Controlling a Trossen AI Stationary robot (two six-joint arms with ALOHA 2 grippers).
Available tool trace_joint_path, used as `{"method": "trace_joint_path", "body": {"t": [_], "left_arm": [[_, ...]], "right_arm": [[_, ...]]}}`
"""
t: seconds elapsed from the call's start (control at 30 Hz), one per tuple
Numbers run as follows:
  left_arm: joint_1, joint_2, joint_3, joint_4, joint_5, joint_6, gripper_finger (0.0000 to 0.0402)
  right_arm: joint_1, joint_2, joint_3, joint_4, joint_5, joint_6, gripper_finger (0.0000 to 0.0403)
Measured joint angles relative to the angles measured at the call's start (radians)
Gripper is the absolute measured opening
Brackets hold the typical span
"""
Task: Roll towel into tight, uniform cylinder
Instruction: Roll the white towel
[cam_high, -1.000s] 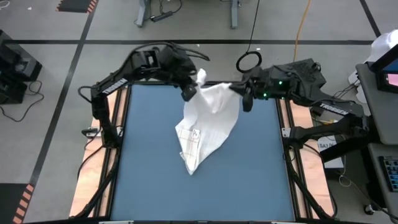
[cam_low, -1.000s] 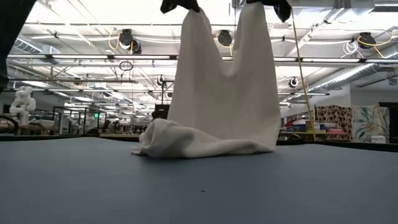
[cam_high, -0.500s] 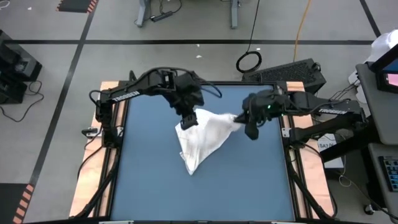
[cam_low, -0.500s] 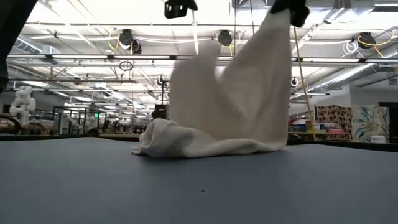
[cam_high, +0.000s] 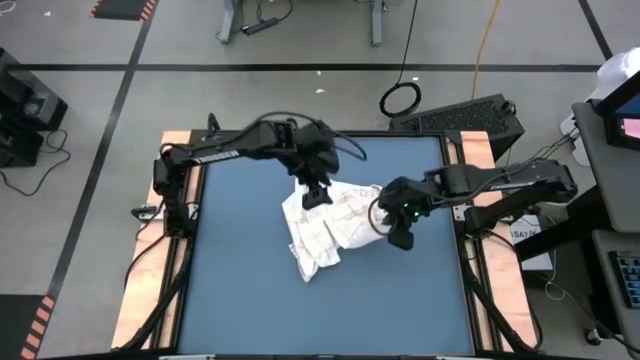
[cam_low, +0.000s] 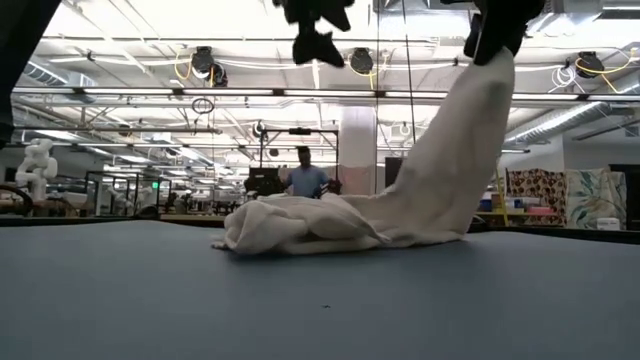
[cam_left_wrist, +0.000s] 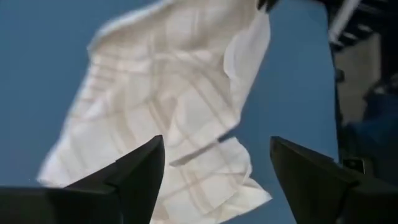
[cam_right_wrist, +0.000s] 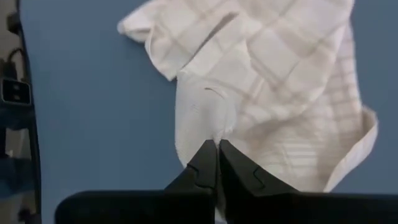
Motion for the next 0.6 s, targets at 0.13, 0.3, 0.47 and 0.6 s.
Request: {"method": "trace_joint_path", "body": {"t": [0.13, 0.3, 0.47, 0.6], "left_arm": [[-0.019, 0.001, -0.157, 0.038, 0.005, 0.021, 0.0274], [-0.04, -0.001, -0.31, 0.105, 0.021, 0.054, 0.0258], [-0.056, -0.001, -0.43, 0.241, -0.037, 0.06, 0.0254], [-0.058, 0.0, -0.446, 0.349, -0.085, 0.038, 0.0254]], "right_arm": [[0.016, 0.035, 0.0, -0.008, -0.001, 0.007, 0.0], [0.021, 0.056, 0.0, -0.011, 0.018, 0.013, 0.0], [0.021, 0.047, 0.0, -0.024, 0.033, 0.017, 0.0], [0.021, 0.023, 0.0, -0.035, 0.037, 0.016, 0.0]]}}
